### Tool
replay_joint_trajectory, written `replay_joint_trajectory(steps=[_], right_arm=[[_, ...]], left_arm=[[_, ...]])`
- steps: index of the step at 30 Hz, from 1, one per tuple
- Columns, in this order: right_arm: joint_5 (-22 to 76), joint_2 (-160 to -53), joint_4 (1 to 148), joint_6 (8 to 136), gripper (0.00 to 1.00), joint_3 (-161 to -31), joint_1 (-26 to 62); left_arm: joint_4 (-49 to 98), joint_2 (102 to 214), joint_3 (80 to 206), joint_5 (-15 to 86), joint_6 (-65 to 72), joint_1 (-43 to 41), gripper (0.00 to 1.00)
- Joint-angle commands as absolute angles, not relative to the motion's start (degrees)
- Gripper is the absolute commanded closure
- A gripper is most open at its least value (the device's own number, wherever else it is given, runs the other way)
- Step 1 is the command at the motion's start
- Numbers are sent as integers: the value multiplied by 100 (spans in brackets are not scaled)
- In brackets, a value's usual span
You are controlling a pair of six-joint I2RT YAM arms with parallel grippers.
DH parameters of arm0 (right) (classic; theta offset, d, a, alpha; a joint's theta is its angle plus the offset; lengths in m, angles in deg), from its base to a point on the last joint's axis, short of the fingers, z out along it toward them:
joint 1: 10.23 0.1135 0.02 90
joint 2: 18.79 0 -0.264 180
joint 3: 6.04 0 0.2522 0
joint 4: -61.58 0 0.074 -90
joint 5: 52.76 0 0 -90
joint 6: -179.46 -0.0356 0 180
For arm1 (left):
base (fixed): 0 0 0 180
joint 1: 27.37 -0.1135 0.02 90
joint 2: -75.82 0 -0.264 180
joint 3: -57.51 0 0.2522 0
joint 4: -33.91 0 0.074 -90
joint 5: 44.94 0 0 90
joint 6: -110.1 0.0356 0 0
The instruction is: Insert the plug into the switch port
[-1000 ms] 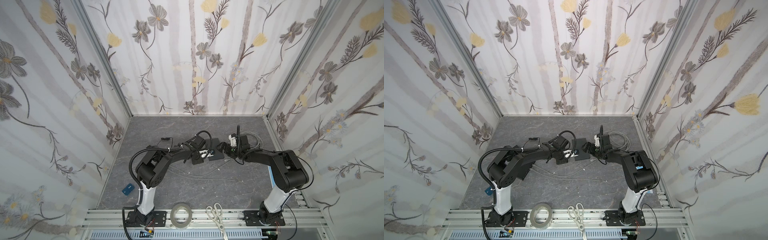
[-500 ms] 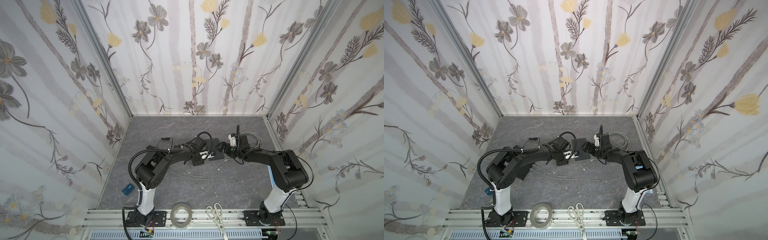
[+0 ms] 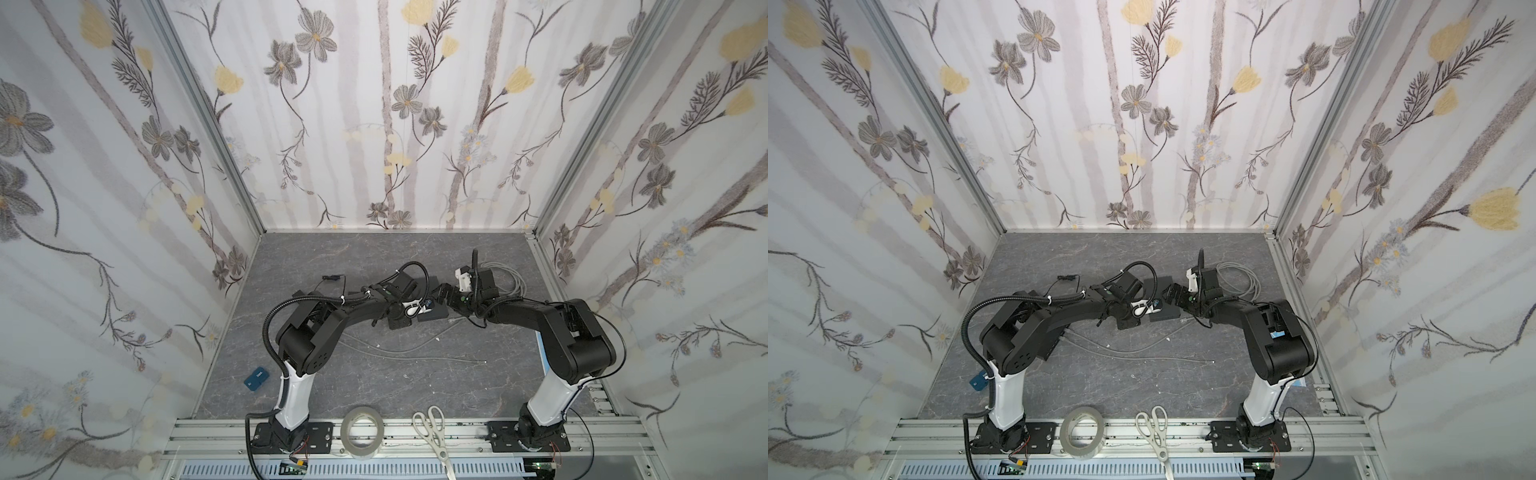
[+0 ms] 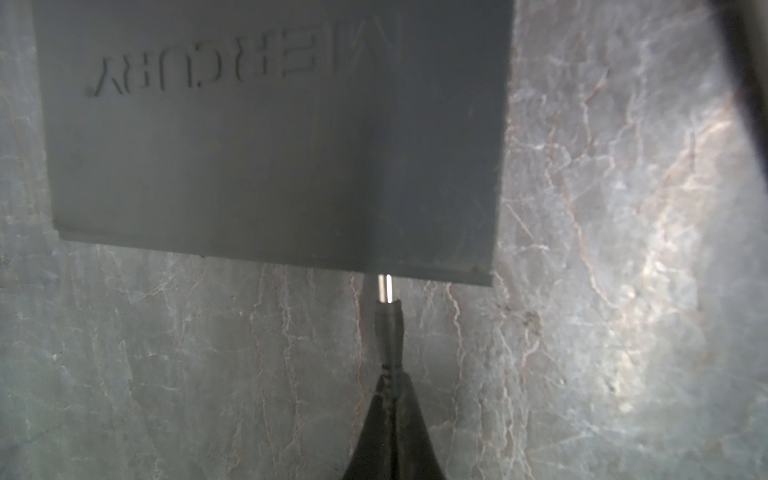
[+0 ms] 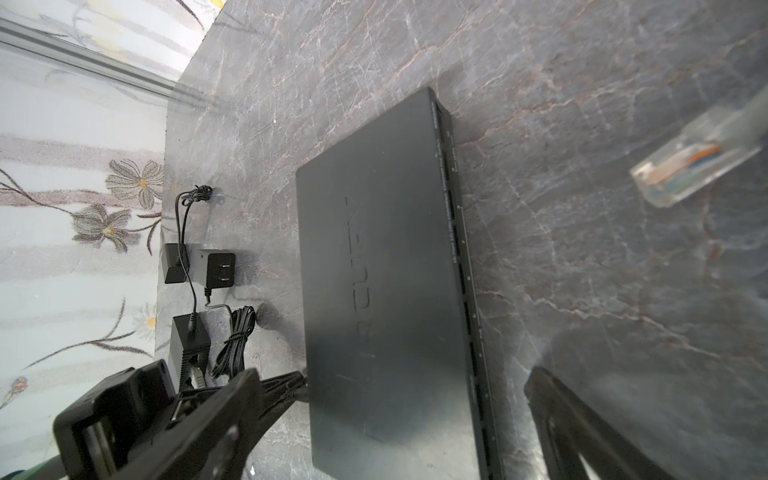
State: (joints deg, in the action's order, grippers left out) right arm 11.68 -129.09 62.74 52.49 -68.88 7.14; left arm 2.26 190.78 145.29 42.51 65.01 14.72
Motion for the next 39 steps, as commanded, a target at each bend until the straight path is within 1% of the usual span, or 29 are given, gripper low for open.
replay_joint_trajectory(steps=[1, 7, 25, 33, 39], right_arm=[[1079, -12943, 6236, 5292, 1, -6937, 726], [1041, -12943, 6218, 5306, 1, -6937, 731], [520, -13032, 5904, 5352, 1, -6896, 802], [25, -13185, 5668, 5325, 0, -6908, 787], [-612, -13318, 5160, 5154, 1, -6793, 661]], left_arm=[[-173, 19173, 14544, 4334, 6497, 1482, 100], [-200, 19202, 14575, 4304, 6492, 1494, 100], [-419, 19366, 14825, 3988, 6430, 1596, 100], [-464, 19506, 14966, 3926, 6418, 1609, 100], [-469, 19527, 14976, 3903, 6427, 1611, 100]])
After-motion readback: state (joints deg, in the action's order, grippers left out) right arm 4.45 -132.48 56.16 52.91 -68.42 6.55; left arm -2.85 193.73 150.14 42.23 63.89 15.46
